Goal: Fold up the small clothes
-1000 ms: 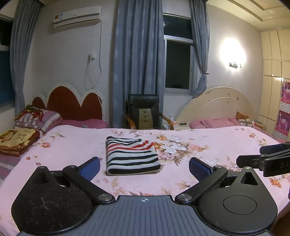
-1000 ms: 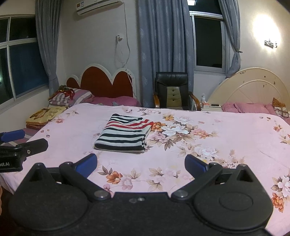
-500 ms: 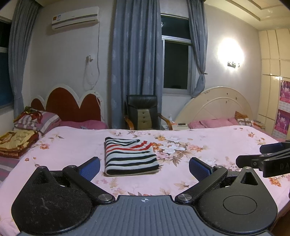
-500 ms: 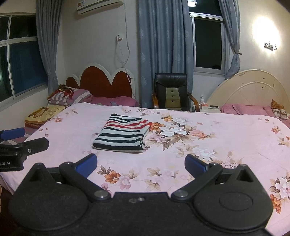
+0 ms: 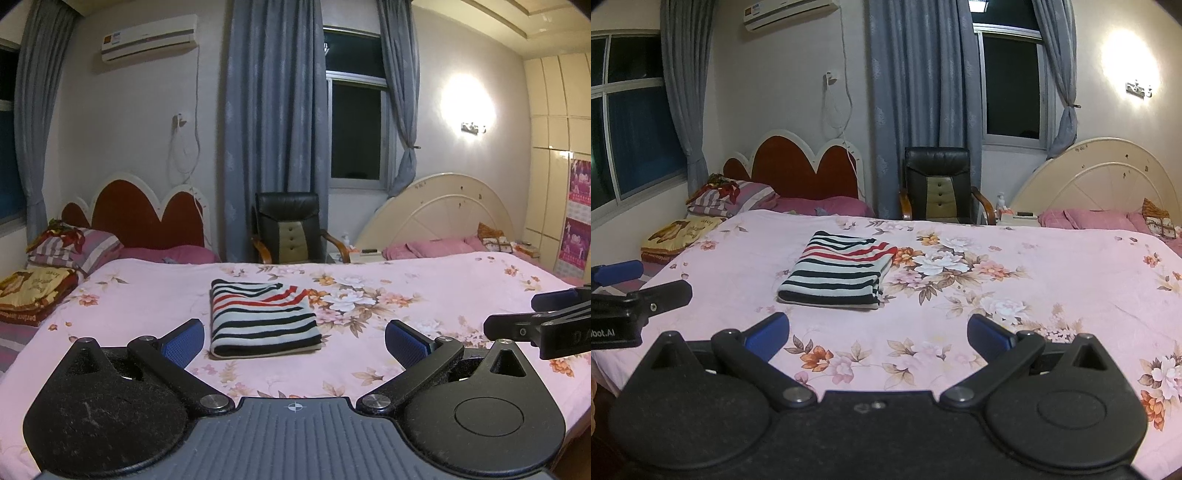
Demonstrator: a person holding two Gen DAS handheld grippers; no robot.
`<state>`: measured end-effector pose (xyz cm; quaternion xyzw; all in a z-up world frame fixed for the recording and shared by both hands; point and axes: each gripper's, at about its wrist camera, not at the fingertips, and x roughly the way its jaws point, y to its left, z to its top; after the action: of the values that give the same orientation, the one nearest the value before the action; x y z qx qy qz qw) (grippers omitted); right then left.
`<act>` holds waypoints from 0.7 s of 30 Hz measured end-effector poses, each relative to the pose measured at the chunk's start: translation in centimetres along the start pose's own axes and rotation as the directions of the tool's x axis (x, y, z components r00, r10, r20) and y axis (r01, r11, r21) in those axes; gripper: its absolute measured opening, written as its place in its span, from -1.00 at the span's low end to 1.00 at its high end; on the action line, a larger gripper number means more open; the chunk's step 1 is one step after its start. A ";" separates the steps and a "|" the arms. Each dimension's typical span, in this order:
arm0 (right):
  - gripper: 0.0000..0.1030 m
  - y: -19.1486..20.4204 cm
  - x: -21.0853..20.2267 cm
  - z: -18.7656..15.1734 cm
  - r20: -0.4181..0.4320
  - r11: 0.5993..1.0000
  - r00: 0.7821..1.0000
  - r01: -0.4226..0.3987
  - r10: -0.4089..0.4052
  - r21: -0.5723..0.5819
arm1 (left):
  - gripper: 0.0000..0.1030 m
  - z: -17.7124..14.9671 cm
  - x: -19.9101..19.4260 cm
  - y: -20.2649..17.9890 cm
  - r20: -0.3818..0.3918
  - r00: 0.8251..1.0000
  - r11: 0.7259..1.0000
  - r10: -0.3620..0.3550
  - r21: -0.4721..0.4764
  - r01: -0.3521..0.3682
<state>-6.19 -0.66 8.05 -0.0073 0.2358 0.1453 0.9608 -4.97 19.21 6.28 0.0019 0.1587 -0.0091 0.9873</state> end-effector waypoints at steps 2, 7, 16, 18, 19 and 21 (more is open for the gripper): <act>0.98 -0.1 0.0 0.0 -0.001 1.000 1.000 0.000 0.000 0.001 | 1.00 0.0 0.1 0.0 -0.001 1.000 1.000 0.000 -0.001 0.000; 0.98 -0.1 0.0 -0.2 -0.005 1.000 1.000 0.000 0.000 0.004 | 1.00 0.0 0.0 -0.1 -0.001 1.000 1.000 0.000 -0.001 0.000; 0.98 0.3 0.0 0.0 -0.004 1.000 1.000 -0.012 0.012 -0.002 | 1.00 -0.1 0.0 0.1 -0.002 1.000 1.000 0.002 -0.002 -0.002; 0.98 0.3 0.0 -0.1 -0.005 1.000 1.000 -0.013 0.013 -0.004 | 1.00 -0.2 0.1 0.1 0.000 1.000 1.000 0.004 0.000 -0.004; 0.98 0.2 0.0 -0.1 -0.005 1.000 1.000 -0.013 0.013 -0.003 | 1.00 -0.2 0.1 0.1 -0.001 1.000 1.000 0.004 0.000 -0.004; 0.98 0.3 0.0 -0.1 -0.005 1.000 1.000 -0.014 0.014 -0.002 | 1.00 -0.2 0.0 0.1 0.007 1.000 1.000 0.008 0.000 -0.008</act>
<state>-6.33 -0.40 7.99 -0.0069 0.2379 0.1524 0.9592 -5.03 19.36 6.04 0.0024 0.1550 -0.0053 0.9879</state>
